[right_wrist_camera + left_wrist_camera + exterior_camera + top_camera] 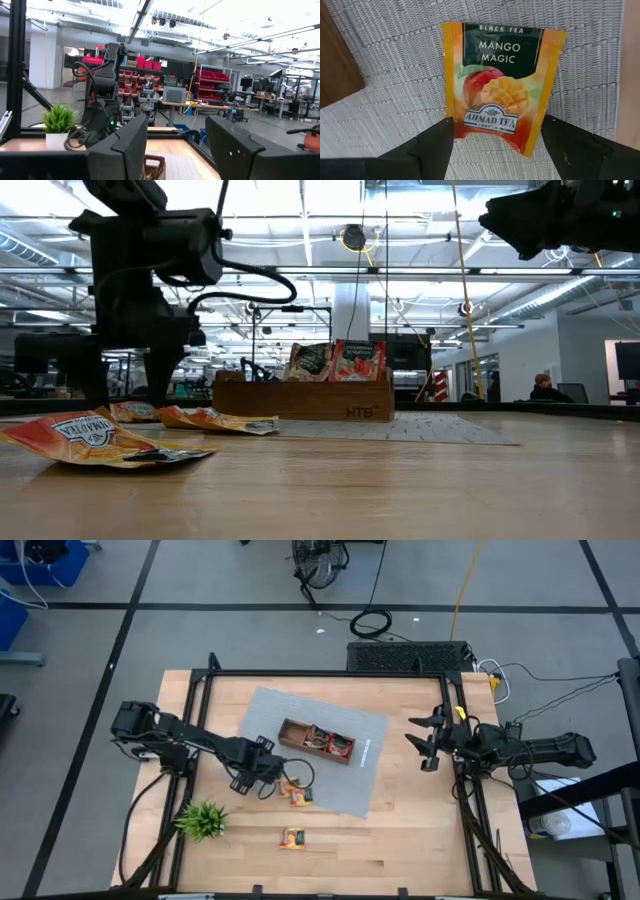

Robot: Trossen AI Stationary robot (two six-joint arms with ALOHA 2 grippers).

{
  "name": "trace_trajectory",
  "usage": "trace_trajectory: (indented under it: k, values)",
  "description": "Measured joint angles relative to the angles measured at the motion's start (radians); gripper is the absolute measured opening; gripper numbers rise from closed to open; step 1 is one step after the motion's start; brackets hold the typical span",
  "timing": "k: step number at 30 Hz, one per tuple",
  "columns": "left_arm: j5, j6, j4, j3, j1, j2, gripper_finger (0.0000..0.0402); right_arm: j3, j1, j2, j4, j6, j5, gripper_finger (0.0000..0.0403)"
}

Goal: Pick & Place Tea
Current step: Put the yellow tea bag into the wooden organizer

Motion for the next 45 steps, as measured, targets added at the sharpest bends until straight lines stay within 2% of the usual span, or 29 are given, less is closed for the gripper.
trace_trajectory:
  k: [5,9,12,16,23,25,31,37,40,45]
  values:
    - [-0.032,0.023,0.007,0.005,0.02,0.033,0.0296,-0.004,0.0,0.0,-0.004,0.009,0.0,0.0185]
    - [-0.008,0.03,0.019,0.004,0.027,0.044,0.0295,-0.004,0.0,0.0,-0.008,0.009,0.0,0.0185]
    - [0.013,0.042,0.021,0.003,0.027,0.045,0.0278,-0.004,0.0,0.001,-0.013,0.009,0.001,0.0185]
    - [0.037,0.043,0.021,0.002,0.027,0.045,0.0218,-0.004,0.0,0.002,-0.019,0.009,0.001,0.0185]
    - [0.066,-0.033,0.026,0.001,0.028,0.047,0.0051,-0.004,0.0,0.002,-0.018,0.009,0.001,0.0185]
    - [0.063,-0.088,0.028,0.0,0.029,0.046,0.002,-0.004,0.0,0.002,-0.018,0.009,0.001,0.0185]
    - [0.031,-0.288,0.006,0.017,0.009,0.026,0.0017,-0.004,0.0,0.002,-0.016,0.009,0.001,0.0185]
    - [-0.123,-0.387,0.012,0.112,-0.028,-0.074,0.0017,-0.004,0.0,0.002,-0.016,0.009,0.001,0.0185]
    - [-0.19,-0.452,0.171,0.125,-0.018,-0.119,0.0017,-0.004,0.0,0.002,-0.016,0.009,0.001,0.0185]
    - [-0.284,-0.581,0.498,0.06,0.039,-0.132,0.0017,-0.004,0.0,0.002,-0.024,0.009,0.001,0.0185]
